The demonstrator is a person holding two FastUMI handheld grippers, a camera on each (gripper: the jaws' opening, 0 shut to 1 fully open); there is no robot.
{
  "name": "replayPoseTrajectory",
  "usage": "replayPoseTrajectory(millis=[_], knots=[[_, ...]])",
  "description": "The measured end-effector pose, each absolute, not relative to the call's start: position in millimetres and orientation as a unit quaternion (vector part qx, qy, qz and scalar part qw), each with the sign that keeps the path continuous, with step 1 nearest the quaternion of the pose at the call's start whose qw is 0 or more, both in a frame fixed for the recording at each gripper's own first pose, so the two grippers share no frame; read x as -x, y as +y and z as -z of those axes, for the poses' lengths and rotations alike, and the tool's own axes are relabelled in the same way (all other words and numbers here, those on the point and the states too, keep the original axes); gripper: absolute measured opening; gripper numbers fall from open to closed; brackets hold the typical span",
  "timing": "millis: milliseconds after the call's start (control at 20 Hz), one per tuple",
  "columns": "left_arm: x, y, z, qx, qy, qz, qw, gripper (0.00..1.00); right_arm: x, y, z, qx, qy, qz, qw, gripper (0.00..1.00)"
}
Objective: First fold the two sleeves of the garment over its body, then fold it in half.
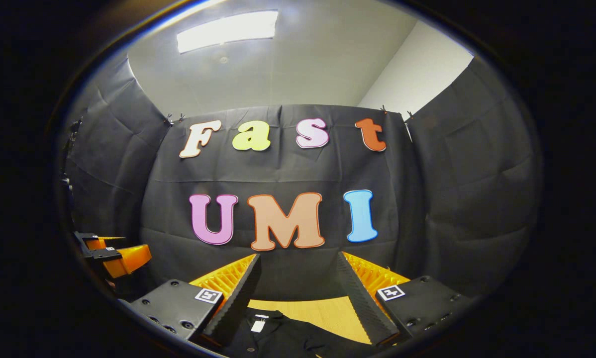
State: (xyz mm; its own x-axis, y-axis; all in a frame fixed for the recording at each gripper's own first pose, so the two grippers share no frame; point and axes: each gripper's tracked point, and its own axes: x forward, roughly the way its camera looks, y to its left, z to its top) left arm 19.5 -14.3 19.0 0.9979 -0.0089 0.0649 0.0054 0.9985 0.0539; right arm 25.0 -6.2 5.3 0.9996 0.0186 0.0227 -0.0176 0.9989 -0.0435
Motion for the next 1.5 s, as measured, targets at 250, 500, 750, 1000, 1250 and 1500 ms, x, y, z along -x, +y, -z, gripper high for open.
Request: replayPoseTrajectory(millis=[250, 500, 750, 1000, 1250, 1500], knots=[[-15.3, -5.7, -25.4, -0.041, -0.041, -0.018, 0.998, 0.92, -28.8, 8.8, -4.1, 0.028, -0.016, -0.037, 0.999, 0.97], [-10.2, 5.5, -24.3, -0.045, -0.036, -0.037, 0.998, 0.92, -30.2, 9.2, 3.9, 0.022, -0.003, -0.043, 0.999, 0.97], [-7.5, 12.8, -18.6, -0.043, -0.026, -0.047, 0.998, 0.92, -28.9, 7.4, 3.6, 0.025, -0.004, -0.042, 0.999, 0.97], [-8.7, 13.7, -15.6, -0.040, -0.020, -0.047, 0.998, 0.93, -27.4, 8.1, 5.2, 0.026, -0.002, -0.042, 0.999, 0.97], [-8.1, 16.7, -11.3, -0.037, -0.016, -0.046, 0.998, 0.93, -28.4, 9.5, 10.0, 0.023, 0.007, -0.039, 0.999, 0.94], [-8.1, 21.0, -5.9, -0.039, -0.004, -0.047, 0.998, 0.92, -28.0, 11.1, 18.0, 0.014, 0.020, -0.041, 0.999, 0.99]])
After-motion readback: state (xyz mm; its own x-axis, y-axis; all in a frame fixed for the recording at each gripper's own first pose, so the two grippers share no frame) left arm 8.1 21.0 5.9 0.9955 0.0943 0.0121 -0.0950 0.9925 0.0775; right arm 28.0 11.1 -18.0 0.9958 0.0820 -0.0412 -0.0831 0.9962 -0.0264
